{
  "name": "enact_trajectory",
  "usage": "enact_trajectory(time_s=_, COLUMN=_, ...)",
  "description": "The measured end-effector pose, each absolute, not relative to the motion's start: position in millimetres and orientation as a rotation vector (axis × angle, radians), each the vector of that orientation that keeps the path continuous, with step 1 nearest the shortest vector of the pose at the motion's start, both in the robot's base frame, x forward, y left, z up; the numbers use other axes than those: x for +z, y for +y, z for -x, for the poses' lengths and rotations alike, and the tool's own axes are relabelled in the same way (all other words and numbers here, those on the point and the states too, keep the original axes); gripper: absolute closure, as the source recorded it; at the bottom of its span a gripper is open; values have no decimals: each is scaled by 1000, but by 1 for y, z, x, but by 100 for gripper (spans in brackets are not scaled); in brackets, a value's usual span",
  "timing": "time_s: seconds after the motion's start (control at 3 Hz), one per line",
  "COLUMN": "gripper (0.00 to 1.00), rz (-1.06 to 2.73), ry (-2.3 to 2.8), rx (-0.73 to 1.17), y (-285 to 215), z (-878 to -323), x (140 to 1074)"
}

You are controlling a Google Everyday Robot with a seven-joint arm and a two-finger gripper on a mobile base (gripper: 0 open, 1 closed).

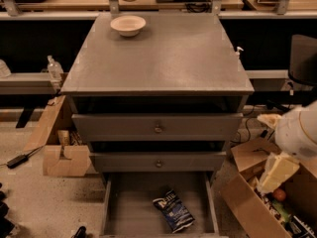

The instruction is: Pick blue chip bag from bottom drawer and place on counter

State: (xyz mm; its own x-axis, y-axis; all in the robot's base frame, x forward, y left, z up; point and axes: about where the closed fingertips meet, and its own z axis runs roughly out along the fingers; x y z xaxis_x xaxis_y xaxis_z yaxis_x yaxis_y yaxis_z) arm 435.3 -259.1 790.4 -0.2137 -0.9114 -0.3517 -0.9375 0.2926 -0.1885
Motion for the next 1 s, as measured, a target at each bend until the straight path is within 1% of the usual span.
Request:
enact_trajectory(time_s=0.33, gripper=0, rz=1566, ry=2092, rx=58, y=-277, z=-466, x=751)
enact_trajectory(time_s=0.67, gripper=0, rz=1427, ry=2037, rx=-36, y=-303, z=-517, x=732)
enact_trajectory(time_s=1.0, gripper=0, rz=1369, ry=2003, rx=-105, y=-309, z=-537, x=737)
